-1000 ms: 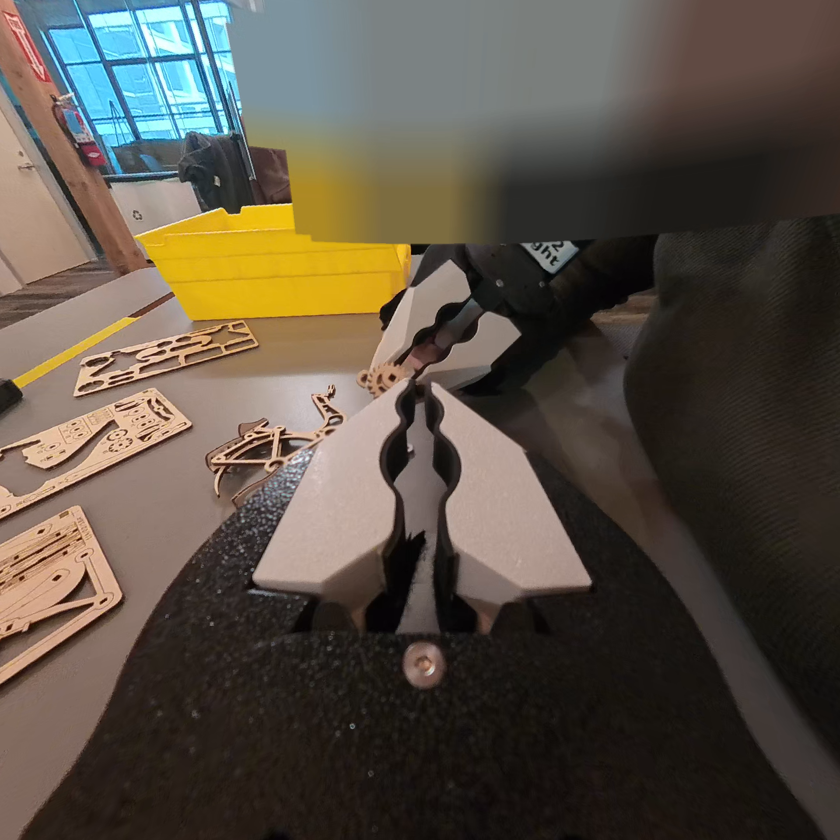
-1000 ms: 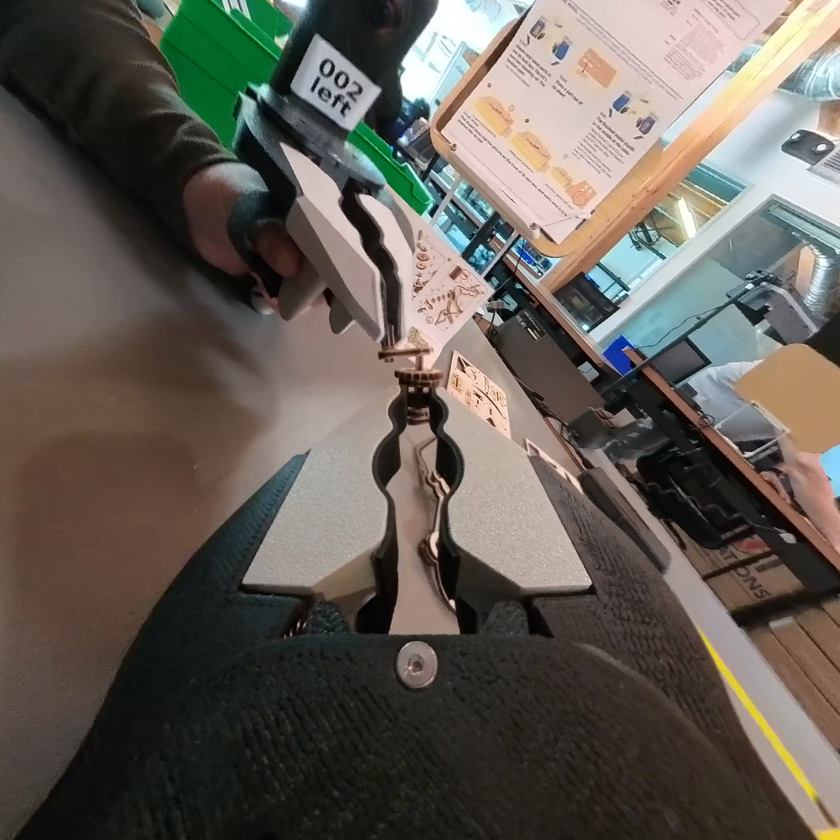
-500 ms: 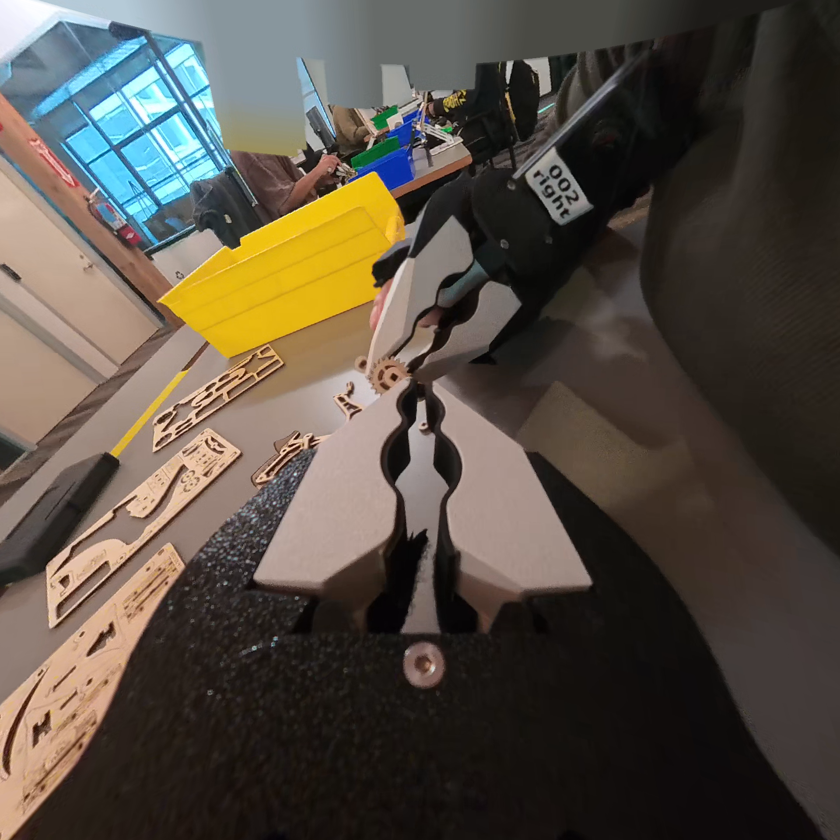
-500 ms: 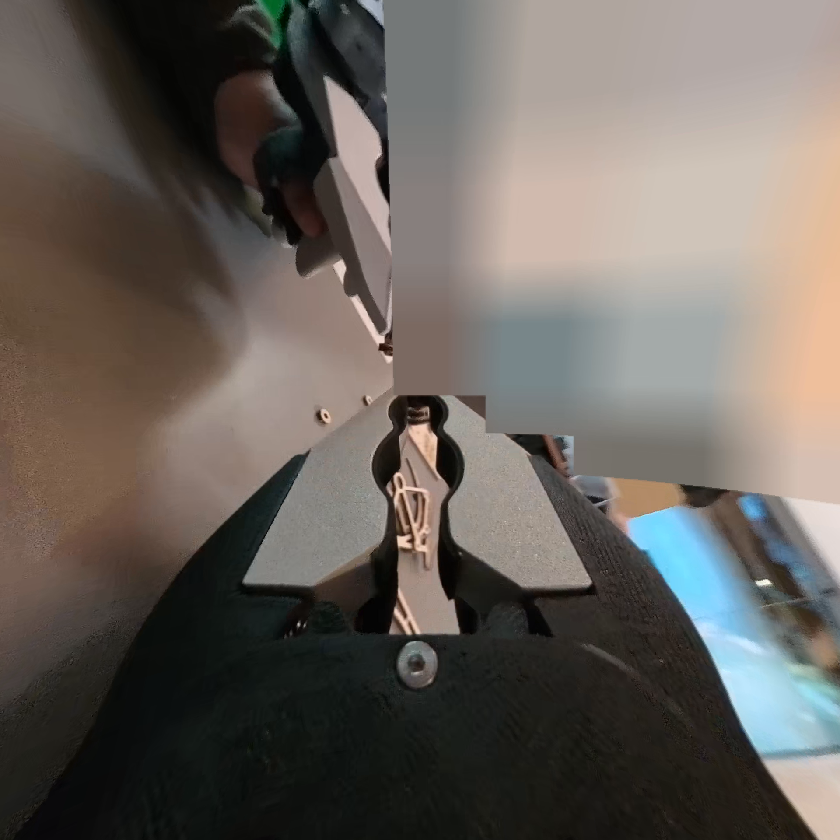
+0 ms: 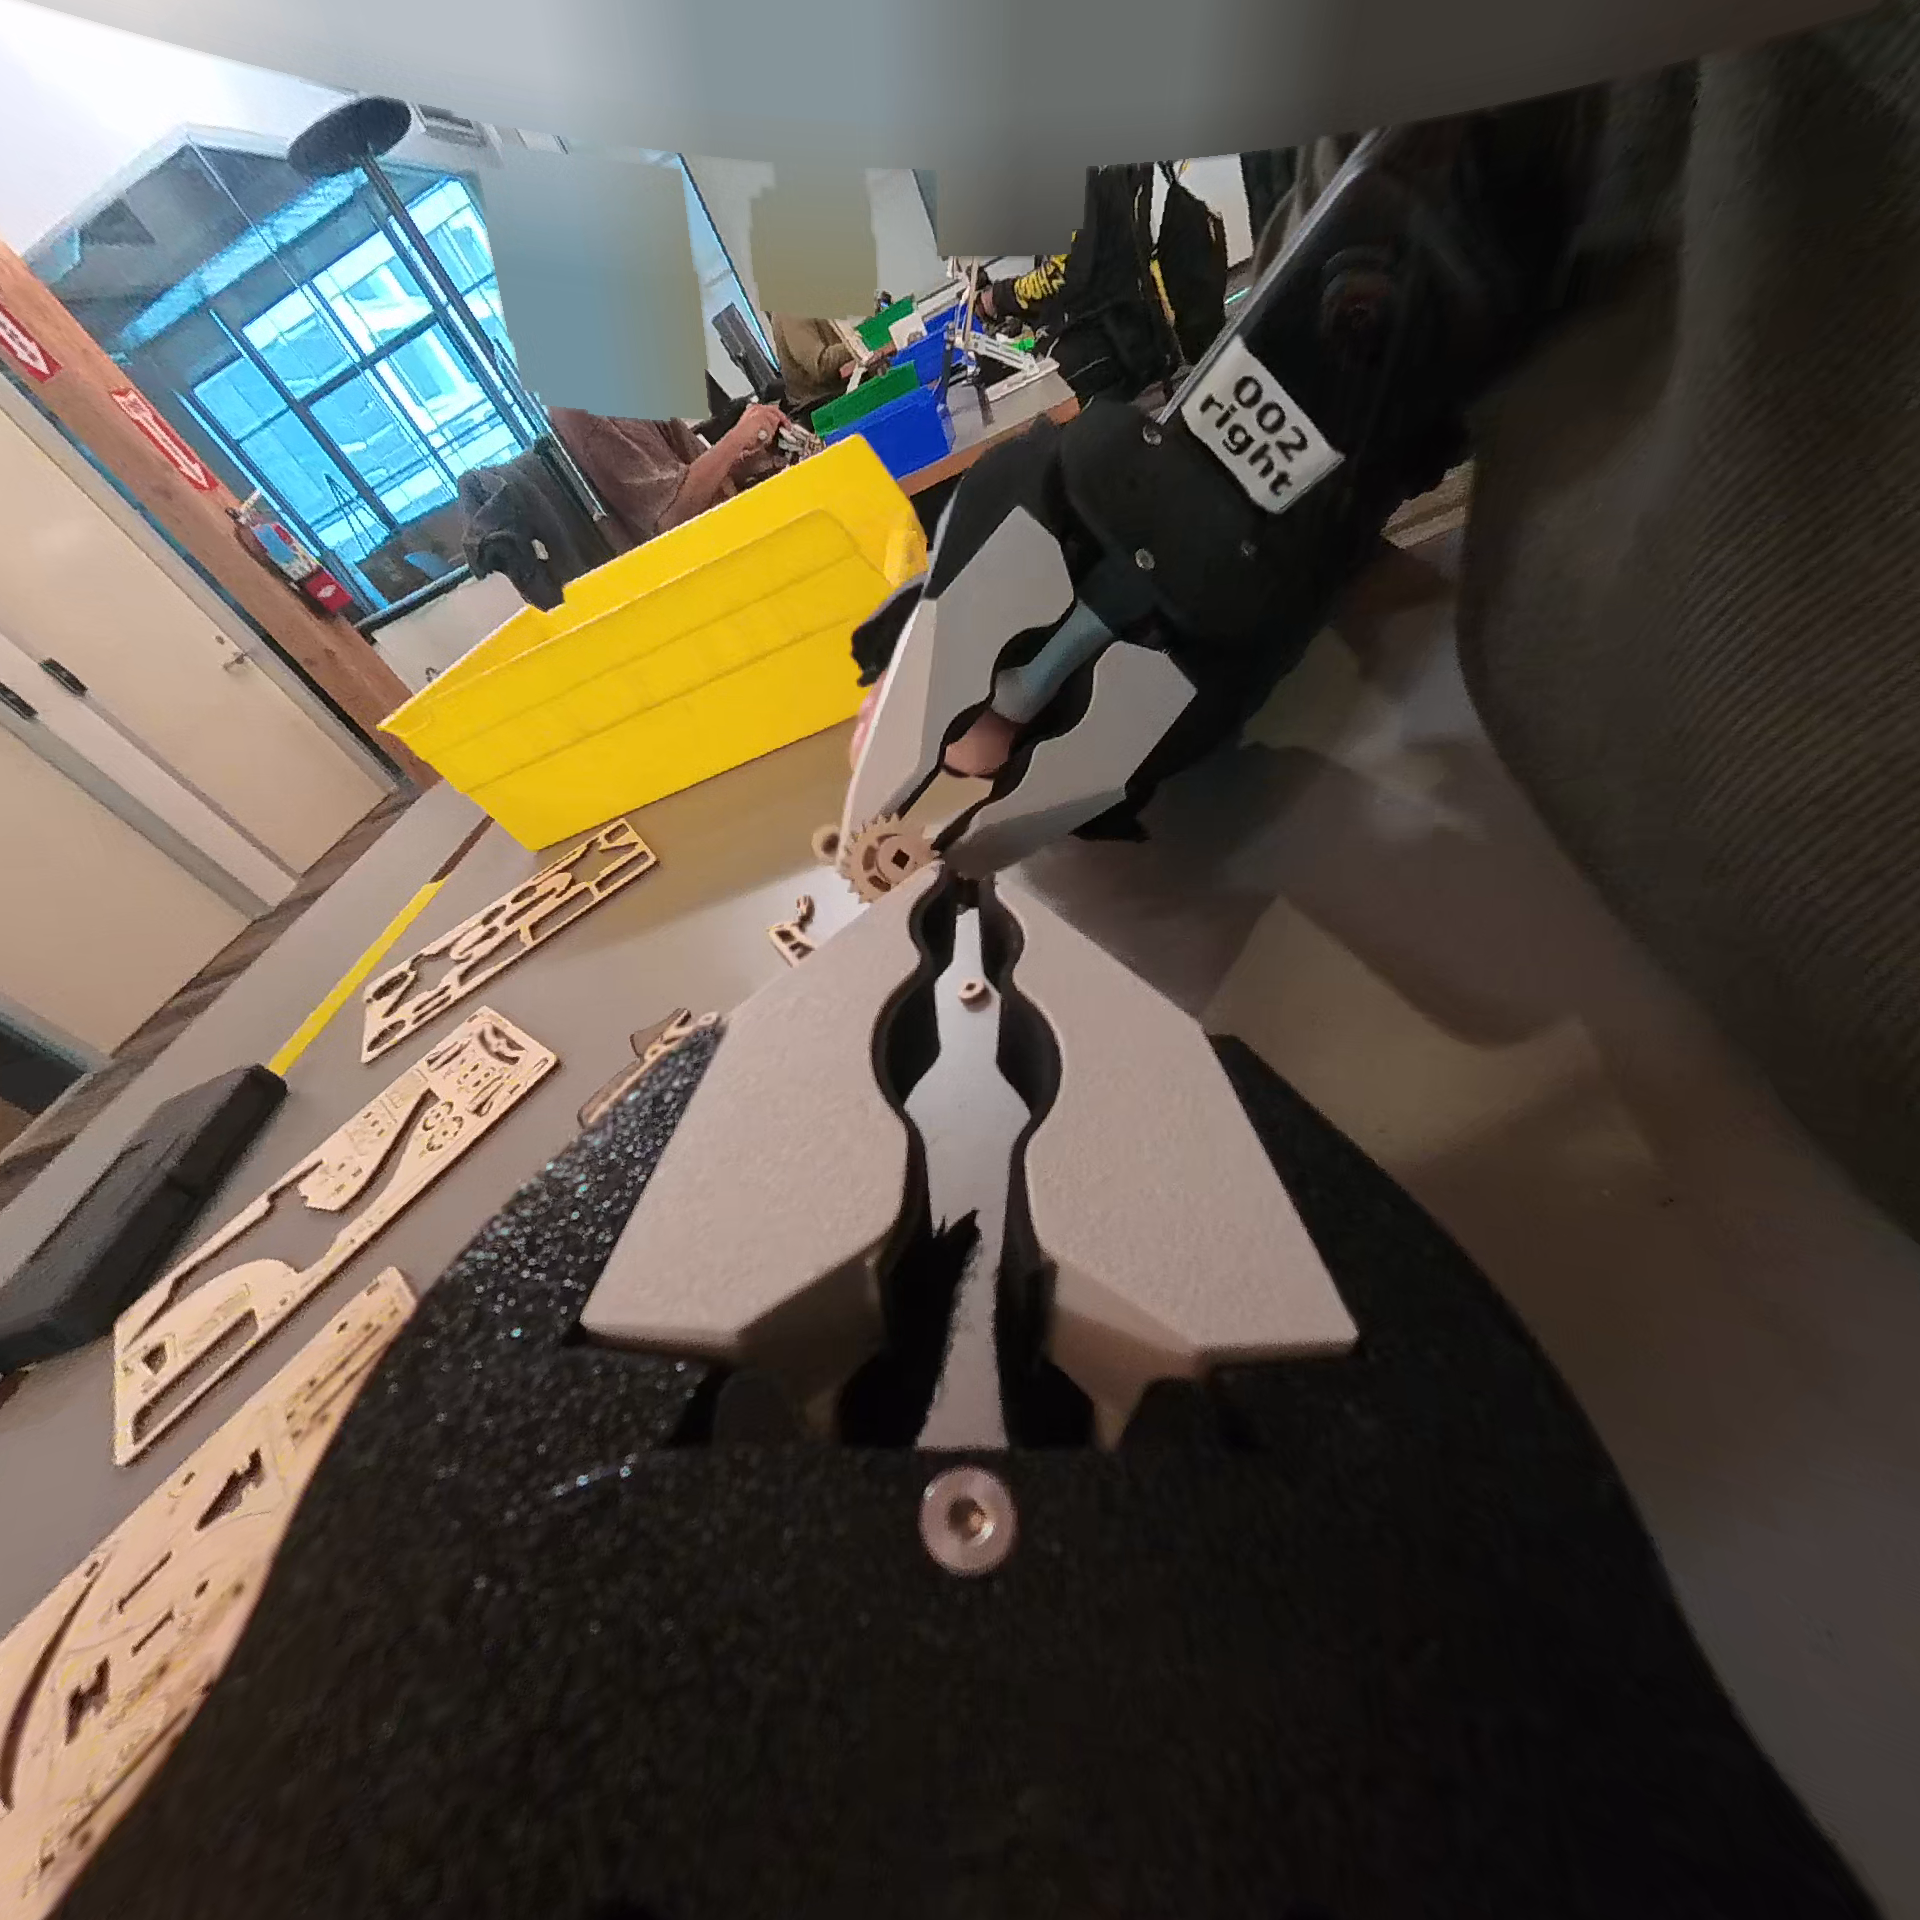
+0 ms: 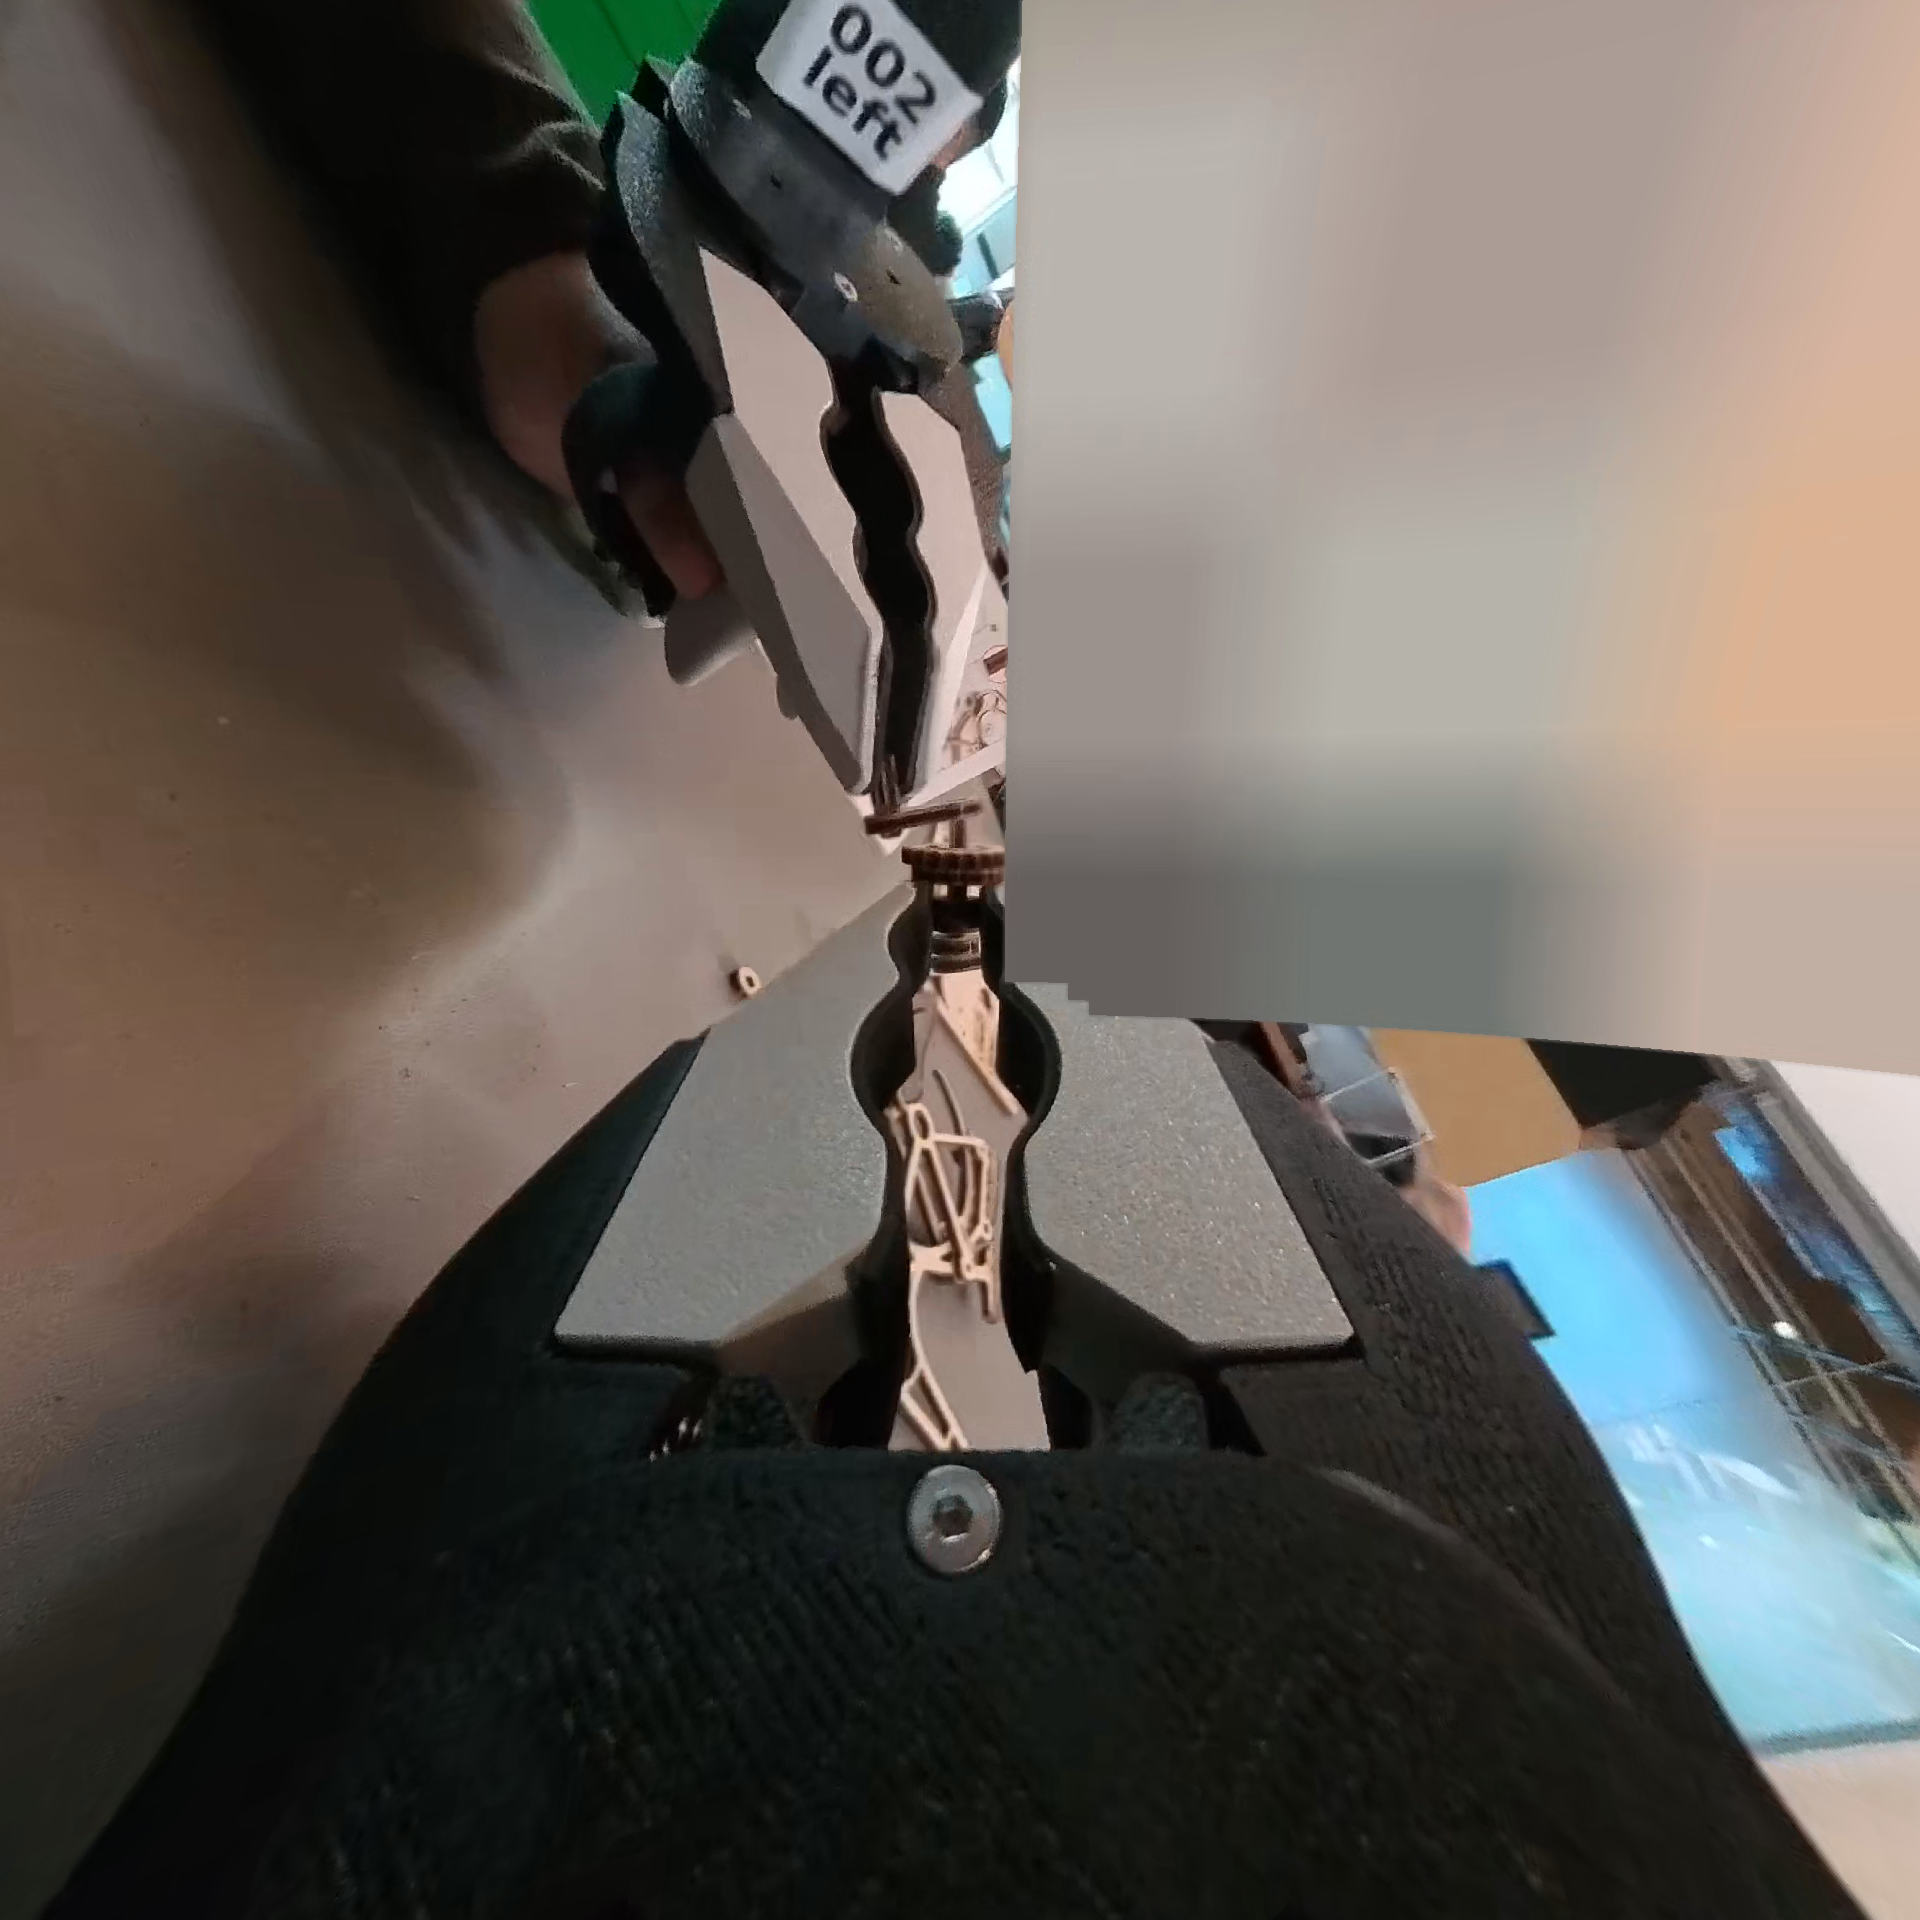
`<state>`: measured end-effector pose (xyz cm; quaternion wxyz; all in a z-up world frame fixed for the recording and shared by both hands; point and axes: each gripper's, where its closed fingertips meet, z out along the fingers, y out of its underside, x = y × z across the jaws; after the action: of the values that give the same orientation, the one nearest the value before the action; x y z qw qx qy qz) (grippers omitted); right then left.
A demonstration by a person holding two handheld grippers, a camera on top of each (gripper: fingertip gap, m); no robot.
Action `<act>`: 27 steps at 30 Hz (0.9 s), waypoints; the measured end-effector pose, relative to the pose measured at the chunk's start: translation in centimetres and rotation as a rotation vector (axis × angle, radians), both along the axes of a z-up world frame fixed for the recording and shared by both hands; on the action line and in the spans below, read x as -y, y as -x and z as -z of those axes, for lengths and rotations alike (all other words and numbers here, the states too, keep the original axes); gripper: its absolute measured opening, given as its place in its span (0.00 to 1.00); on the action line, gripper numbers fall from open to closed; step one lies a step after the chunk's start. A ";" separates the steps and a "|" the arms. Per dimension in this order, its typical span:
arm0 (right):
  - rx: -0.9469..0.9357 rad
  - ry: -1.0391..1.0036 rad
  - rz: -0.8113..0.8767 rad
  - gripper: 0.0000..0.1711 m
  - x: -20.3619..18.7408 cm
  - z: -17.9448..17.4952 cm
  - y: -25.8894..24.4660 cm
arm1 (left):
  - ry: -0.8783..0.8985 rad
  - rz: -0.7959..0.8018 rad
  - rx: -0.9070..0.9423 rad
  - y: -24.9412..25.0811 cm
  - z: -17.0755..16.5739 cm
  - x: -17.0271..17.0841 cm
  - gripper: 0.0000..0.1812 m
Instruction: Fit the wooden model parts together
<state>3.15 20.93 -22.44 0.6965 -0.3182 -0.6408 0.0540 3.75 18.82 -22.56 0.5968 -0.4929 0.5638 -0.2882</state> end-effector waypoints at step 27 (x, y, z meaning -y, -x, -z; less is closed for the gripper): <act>-0.068 -0.031 0.029 0.04 -0.7 -1.4 0.4 | 0.023 -0.016 0.084 0.4 -1.3 -0.4 0.01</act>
<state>2.78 21.61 -21.06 0.7234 -0.3149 -0.6128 0.0448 3.35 19.25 -21.30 0.6165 -0.4918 0.5308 -0.3102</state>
